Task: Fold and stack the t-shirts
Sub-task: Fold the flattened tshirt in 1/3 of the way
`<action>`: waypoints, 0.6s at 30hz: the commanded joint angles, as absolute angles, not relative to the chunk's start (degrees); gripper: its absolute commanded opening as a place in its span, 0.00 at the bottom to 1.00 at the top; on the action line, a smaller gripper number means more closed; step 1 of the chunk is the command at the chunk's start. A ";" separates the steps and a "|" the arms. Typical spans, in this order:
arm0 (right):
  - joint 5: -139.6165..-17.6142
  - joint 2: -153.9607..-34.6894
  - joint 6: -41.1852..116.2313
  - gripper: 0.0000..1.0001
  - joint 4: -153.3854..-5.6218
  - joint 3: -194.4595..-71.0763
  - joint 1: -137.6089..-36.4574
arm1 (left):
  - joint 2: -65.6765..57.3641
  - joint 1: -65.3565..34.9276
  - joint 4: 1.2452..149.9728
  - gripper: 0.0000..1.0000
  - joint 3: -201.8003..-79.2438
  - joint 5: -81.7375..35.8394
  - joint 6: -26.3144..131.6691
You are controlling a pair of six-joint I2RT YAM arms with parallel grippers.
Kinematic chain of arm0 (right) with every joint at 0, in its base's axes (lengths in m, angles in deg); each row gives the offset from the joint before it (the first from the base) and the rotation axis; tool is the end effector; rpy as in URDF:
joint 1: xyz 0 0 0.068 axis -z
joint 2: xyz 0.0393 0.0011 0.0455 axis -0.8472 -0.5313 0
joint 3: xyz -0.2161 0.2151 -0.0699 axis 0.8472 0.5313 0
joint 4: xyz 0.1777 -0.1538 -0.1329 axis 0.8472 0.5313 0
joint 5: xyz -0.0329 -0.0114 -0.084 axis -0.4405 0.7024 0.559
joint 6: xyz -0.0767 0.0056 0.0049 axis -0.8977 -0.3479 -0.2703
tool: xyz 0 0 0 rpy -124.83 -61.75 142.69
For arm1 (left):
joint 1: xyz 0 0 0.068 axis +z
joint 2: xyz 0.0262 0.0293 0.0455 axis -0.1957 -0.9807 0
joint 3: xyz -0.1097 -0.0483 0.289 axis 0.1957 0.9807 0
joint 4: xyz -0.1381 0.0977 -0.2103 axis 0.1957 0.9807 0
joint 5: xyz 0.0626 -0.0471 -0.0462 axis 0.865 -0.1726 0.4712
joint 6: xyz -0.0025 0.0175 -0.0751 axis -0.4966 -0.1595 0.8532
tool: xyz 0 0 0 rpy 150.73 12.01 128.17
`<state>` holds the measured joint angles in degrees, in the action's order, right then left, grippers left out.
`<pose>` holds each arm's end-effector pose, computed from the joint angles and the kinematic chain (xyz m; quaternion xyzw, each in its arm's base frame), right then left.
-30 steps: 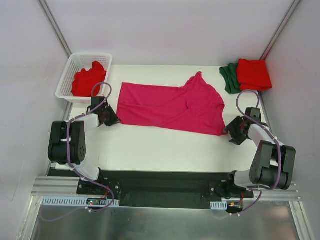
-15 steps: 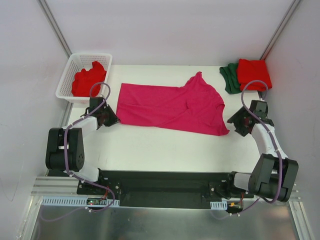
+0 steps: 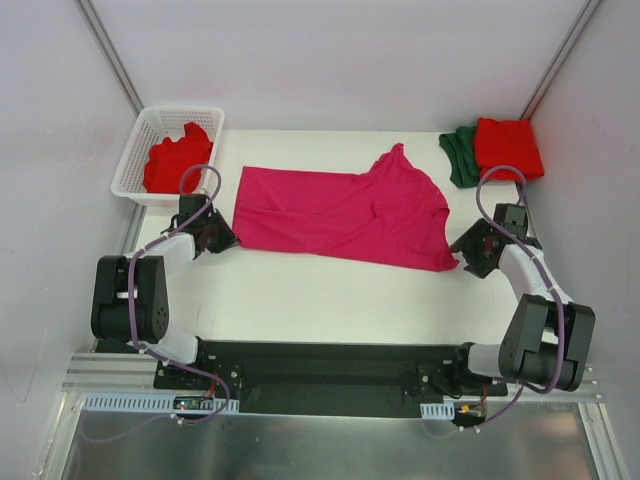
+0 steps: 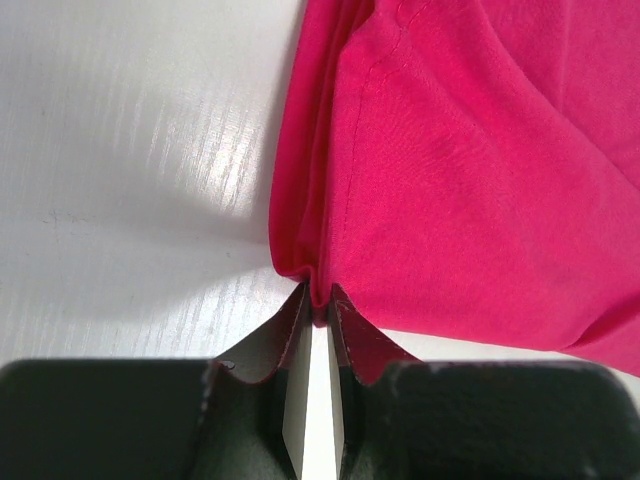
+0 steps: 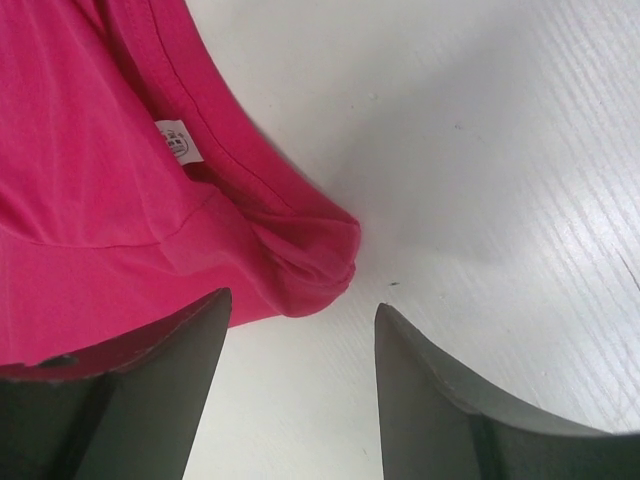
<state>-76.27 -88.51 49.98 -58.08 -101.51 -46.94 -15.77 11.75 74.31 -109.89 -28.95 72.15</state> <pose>0.2713 -0.0464 0.2186 0.2329 0.9181 0.0667 0.3137 0.3272 -0.0136 0.1870 -0.1978 0.8864 -0.2157 0.3588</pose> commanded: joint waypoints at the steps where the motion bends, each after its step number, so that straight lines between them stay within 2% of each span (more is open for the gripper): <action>1: -76.60 -89.62 50.48 0.63 -59.01 -100.64 -47.36 | -15.50 12.08 75.16 0.10 -110.63 -27.52 71.42; 18: -77.30 -91.99 50.31 0.61 -61.73 -97.04 -47.54 | -15.59 12.08 75.25 0.10 -110.72 -27.34 71.33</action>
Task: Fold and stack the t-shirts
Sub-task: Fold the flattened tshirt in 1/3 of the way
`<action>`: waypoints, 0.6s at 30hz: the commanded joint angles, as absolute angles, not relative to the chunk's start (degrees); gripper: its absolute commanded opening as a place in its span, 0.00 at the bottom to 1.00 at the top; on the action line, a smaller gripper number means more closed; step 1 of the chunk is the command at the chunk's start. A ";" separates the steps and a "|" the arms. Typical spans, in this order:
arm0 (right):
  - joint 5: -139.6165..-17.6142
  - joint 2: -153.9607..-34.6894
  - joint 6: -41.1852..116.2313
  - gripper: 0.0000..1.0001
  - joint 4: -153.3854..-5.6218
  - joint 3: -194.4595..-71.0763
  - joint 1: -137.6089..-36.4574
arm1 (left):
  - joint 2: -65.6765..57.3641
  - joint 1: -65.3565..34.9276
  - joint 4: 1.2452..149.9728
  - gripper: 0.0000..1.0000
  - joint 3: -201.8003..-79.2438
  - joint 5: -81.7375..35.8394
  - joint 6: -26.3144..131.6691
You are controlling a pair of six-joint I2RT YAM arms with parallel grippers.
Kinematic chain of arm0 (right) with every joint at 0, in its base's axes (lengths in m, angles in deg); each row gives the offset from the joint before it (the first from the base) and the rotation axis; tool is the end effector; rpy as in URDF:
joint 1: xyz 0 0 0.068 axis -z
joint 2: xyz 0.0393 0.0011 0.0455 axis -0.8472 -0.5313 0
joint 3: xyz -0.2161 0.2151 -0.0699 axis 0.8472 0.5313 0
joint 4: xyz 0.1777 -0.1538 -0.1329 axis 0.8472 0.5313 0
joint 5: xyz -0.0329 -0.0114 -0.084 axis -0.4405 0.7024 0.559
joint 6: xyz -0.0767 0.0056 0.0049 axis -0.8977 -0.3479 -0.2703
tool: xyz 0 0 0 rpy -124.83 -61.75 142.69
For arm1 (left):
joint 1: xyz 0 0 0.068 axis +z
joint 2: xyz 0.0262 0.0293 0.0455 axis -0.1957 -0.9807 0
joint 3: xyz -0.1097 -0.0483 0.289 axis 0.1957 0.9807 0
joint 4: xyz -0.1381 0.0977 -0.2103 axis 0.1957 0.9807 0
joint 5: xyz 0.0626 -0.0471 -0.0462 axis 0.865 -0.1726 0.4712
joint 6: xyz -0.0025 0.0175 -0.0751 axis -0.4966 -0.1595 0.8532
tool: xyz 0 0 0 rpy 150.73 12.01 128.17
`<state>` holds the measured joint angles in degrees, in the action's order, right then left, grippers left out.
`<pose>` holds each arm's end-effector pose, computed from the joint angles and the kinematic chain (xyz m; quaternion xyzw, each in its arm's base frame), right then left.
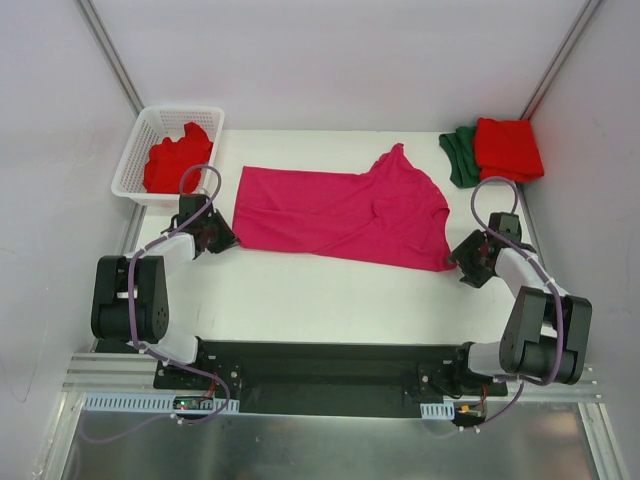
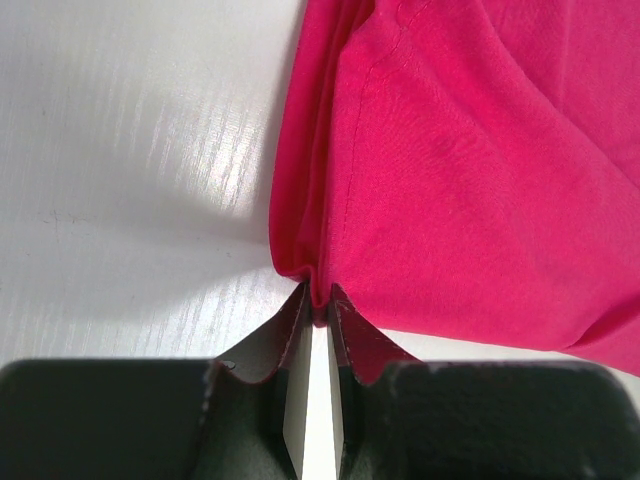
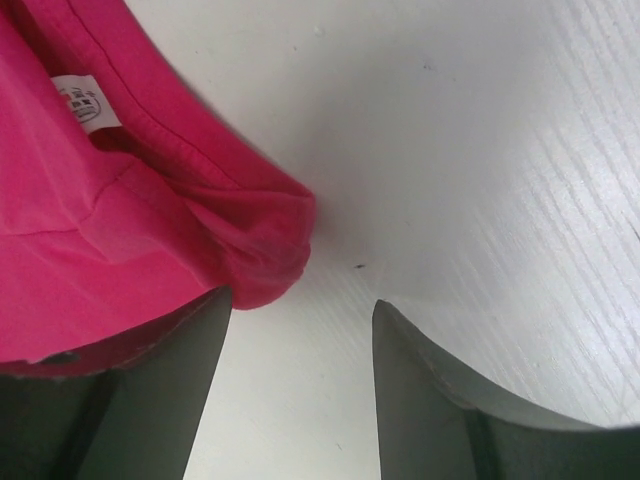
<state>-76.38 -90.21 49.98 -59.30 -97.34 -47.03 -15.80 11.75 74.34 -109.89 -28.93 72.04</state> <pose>0.2617 -0.0440 0.1892 0.2368 0.9295 0.0656 0.2750 0.3272 -0.0136 0.1868 -0.1971 0.8867 -0.2151 0.3586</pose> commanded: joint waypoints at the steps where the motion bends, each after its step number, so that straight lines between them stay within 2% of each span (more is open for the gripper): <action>1: -77.22 -92.43 50.31 0.60 -62.25 -97.12 -47.62 | -15.59 12.08 75.25 0.10 -110.72 -27.43 71.33; 12: -76.78 -96.21 50.92 0.59 -64.81 -98.71 -47.89 | -15.67 12.08 75.25 0.10 -110.63 -27.34 71.24; 18: -76.34 -97.71 50.92 0.54 -65.51 -99.41 -47.89 | -15.85 12.08 75.25 0.10 -110.80 -27.26 71.24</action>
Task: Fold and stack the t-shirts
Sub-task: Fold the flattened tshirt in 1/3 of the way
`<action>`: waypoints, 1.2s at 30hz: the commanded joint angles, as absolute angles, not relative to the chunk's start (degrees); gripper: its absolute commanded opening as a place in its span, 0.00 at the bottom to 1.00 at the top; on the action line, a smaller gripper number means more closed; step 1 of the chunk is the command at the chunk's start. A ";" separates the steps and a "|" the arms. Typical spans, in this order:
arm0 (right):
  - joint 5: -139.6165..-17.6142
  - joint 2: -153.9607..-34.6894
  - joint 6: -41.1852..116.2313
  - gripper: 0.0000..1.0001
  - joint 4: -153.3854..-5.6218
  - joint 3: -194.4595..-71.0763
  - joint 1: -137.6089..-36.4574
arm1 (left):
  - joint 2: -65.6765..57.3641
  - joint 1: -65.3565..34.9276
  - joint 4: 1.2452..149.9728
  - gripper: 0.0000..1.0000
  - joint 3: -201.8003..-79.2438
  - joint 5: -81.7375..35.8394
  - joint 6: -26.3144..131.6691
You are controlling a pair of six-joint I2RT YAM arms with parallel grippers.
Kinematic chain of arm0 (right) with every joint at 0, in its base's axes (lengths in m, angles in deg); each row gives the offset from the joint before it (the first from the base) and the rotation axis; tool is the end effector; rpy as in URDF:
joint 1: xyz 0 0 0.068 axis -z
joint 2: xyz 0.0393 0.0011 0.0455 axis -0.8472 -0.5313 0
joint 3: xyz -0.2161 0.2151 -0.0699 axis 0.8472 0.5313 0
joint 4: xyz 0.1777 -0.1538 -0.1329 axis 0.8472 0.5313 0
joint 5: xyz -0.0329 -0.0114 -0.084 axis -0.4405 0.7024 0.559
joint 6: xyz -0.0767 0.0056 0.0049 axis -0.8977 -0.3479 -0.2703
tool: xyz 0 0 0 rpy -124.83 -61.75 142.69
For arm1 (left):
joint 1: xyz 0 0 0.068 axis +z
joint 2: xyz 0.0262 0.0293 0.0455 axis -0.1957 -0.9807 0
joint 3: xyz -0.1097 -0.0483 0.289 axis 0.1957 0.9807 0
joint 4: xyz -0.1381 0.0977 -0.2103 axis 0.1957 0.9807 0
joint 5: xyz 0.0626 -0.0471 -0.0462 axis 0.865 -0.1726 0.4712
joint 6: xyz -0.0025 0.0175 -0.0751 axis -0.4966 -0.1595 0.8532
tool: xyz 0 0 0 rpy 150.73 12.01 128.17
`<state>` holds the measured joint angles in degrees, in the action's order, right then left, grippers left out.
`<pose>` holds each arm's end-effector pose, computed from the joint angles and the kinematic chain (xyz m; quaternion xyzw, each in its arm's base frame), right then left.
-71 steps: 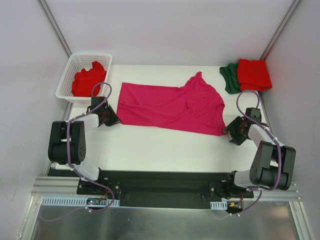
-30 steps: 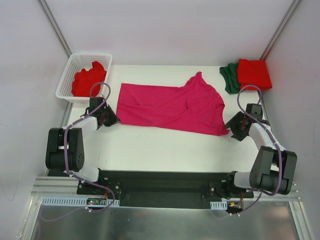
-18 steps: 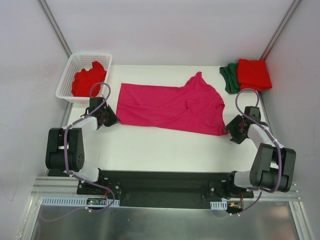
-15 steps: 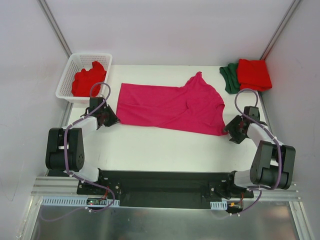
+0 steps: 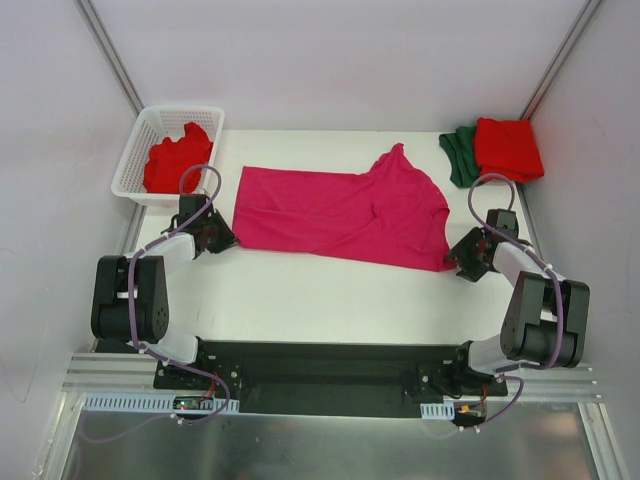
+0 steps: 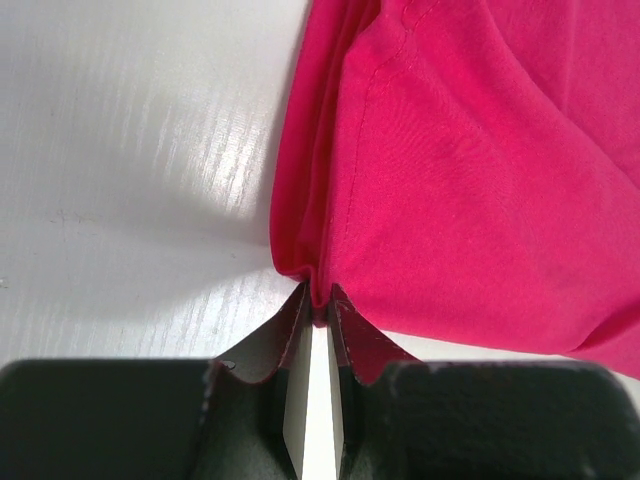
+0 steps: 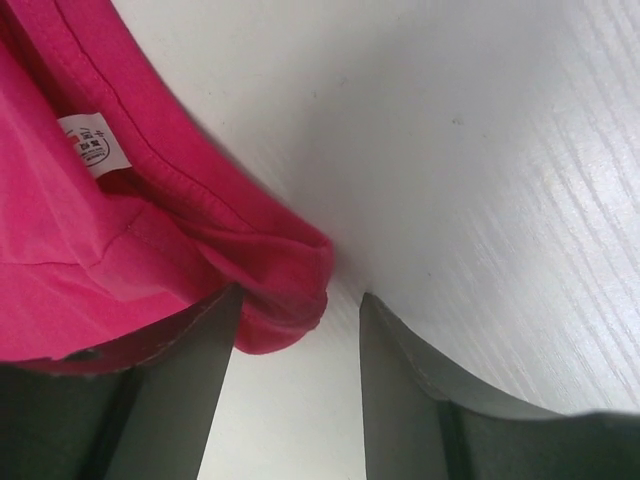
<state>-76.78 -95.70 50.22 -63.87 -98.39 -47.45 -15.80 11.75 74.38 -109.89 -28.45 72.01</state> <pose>0.2820 -0.0453 0.1765 0.2342 0.9297 0.0706 0.2754 0.3272 -0.0131 0.1866 -0.1987 0.8869 -0.2114 0.3595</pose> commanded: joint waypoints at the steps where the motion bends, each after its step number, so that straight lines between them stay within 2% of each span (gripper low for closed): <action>1: -76.34 -97.88 50.92 0.52 -65.68 -99.41 -47.89 | -15.85 12.08 75.25 0.10 -110.72 -27.26 71.24; 2: -76.51 -98.41 50.92 0.48 -65.77 -99.50 -47.97 | -15.94 12.16 75.16 0.10 -110.72 -27.26 71.24; 4: -76.60 -98.76 50.84 0.33 -66.04 -99.50 -47.97 | -16.03 12.08 75.16 0.09 -110.72 -27.26 71.24; 5: -76.77 -98.94 50.84 0.23 -66.12 -99.41 -47.97 | -16.03 12.08 75.16 0.09 -110.72 -27.26 71.24; 6: -76.86 -99.29 50.75 0.06 -66.21 -99.41 -47.97 | -16.11 12.08 75.25 0.10 -110.72 -27.17 71.24; 7: -76.86 -99.29 50.75 0.01 -66.13 -99.41 -48.06 | -16.11 12.08 75.25 0.09 -110.72 -27.08 71.24; 16: -76.34 -96.05 50.83 0.01 -61.74 -98.97 -48.41 | -13.66 12.08 76.56 0.09 -108.61 -27.34 73.25; 20: -75.19 -93.05 50.84 0.01 -58.40 -98.53 -48.41 | -10.06 12.08 77.45 0.02 -105.98 -27.87 75.72; 36: -73.53 -83.57 51.19 0.01 -45.65 -95.98 -49.12 | -0.03 12.08 86.94 0.00 -97.54 -28.66 78.45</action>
